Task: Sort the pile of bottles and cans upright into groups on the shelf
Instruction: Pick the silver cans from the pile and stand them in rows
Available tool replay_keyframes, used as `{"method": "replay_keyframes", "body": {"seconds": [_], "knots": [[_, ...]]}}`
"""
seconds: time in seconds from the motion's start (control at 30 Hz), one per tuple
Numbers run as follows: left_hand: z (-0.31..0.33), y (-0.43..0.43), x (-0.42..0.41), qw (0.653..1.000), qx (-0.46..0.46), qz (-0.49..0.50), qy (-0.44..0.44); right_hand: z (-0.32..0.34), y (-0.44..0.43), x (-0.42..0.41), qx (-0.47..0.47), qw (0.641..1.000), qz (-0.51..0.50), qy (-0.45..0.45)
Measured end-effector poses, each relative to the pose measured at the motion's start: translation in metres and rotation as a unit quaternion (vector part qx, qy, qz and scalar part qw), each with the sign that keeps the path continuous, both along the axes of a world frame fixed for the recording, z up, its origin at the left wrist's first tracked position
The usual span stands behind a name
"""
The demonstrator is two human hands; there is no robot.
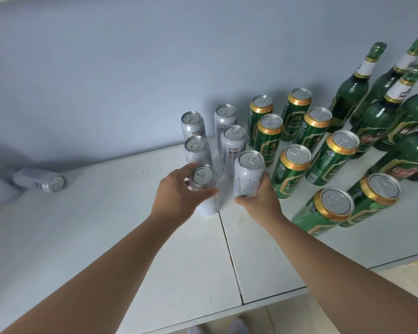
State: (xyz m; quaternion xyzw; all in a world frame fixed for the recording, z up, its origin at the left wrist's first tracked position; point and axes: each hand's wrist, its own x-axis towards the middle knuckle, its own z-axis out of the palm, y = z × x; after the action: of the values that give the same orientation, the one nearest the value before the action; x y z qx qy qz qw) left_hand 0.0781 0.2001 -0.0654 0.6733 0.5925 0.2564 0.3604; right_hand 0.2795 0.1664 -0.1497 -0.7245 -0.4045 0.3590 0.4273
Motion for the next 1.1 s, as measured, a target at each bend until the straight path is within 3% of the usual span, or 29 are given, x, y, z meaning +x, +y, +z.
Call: {"method": "replay_keyframes", "body": {"seconds": [0.63,1.1], "knots": [[-0.022,0.005,-0.001,0.999,0.036,-0.030,0.013,-0.019,0.001,0.002,0.006,0.999,0.021,-0.035],[-0.017,-0.003,-0.004,1.000,0.005,-0.006,0.016,-0.021,-0.017,-0.003,-0.020,0.998,-0.012,-0.055]]}}
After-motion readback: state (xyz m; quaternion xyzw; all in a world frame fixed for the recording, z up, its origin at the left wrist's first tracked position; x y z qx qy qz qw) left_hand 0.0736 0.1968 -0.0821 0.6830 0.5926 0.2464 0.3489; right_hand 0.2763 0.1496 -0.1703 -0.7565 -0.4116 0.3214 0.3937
